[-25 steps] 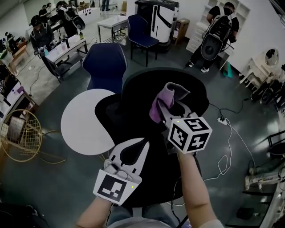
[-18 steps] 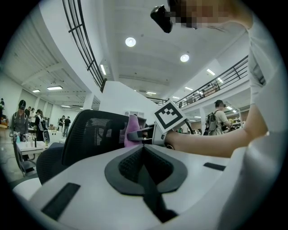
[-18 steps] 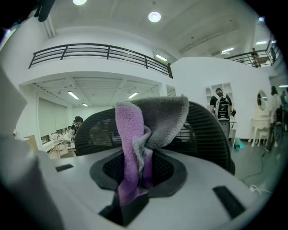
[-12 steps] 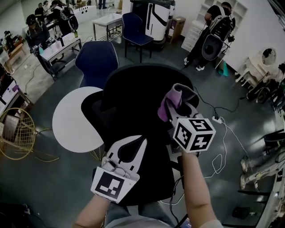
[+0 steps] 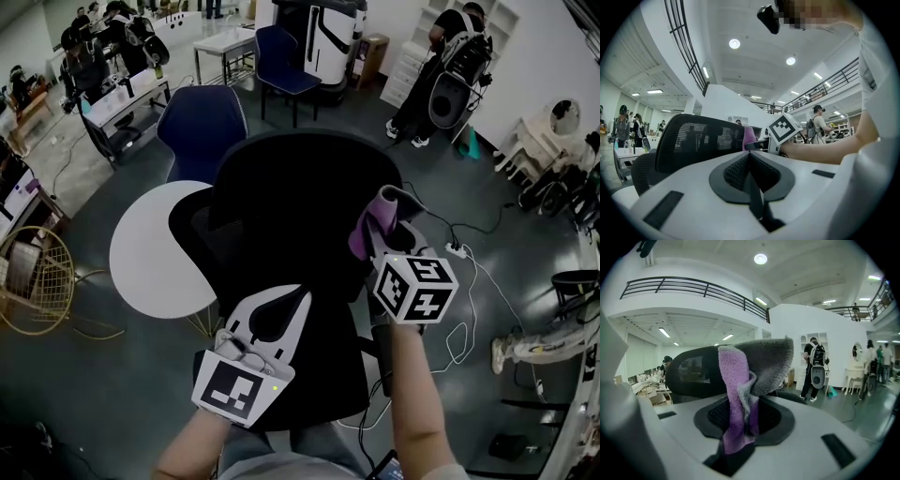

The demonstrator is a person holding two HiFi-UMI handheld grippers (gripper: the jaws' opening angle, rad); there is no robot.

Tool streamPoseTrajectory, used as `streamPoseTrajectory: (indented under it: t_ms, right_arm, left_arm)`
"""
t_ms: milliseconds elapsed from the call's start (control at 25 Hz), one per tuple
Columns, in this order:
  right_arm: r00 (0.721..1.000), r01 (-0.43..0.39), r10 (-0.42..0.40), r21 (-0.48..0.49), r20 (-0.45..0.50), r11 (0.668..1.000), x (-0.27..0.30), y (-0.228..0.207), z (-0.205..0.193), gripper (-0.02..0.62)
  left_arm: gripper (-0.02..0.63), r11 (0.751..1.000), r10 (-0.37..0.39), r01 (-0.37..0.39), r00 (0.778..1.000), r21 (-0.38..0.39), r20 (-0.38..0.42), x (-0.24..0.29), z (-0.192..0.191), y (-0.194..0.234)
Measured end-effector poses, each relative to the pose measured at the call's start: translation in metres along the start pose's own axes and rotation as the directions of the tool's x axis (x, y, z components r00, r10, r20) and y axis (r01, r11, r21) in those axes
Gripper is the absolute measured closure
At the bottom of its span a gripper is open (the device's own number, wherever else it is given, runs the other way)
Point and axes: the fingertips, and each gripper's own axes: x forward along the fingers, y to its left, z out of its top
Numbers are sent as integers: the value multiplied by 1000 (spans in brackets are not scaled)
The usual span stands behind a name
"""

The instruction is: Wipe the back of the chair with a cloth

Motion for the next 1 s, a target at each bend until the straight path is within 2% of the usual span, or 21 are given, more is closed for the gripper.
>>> streamPoseTrajectory:
  t_ms: [520, 760, 1000]
  right_arm:
    - [999, 8, -9, -17, -51, 1000, 27, 14, -28, 474]
    - [997, -53, 51, -28, -56, 998, 42, 54, -26, 474]
    - [988, -143, 140, -50, -60, 988, 56, 114, -26, 474]
  left_arm:
    - [594, 998, 60, -60, 998, 4, -19, -22, -8, 13]
    - [594, 996, 93, -93, 995, 9, -19, -36, -8, 25]
    - [594, 992, 128, -128, 992, 14, -18, -55, -6, 43]
